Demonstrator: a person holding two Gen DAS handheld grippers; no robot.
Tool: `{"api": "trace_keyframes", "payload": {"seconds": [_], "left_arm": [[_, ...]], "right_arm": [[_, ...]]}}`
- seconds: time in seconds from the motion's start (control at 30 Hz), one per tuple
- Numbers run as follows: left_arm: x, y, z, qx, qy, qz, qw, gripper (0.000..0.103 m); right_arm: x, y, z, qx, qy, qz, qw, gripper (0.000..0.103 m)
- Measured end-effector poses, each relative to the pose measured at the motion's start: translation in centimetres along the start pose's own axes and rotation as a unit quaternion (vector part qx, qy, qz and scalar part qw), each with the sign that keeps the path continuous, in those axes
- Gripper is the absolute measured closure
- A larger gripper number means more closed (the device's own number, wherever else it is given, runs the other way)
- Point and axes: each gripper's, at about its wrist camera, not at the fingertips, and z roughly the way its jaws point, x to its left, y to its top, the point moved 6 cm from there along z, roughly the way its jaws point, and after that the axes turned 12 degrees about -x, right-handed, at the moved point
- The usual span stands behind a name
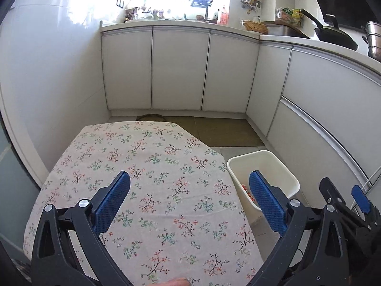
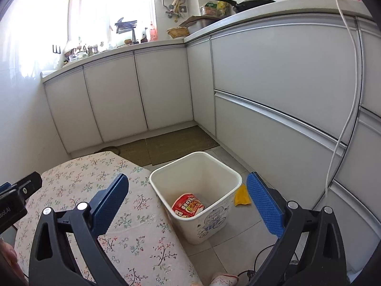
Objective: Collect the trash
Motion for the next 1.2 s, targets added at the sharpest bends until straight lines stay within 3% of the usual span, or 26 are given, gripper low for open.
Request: {"api": "trace_keyframes", "payload": {"seconds": [0.3,1.2], "left_arm": [[1.5,-1.7,-1.4,-0.002,0.018,0.02,0.9996,0.007],[1.1,-2.3,-1.0,-0.004,0.033,0.03,0.999,0.007]], "right_arm": [[2.6,-0.8,-1.6,-0.032,0.036,-0.037,0.998,0.007],[2.2,-1.3,-1.0,-0.024,0.038,-0.03,0.999,0.007]]}}
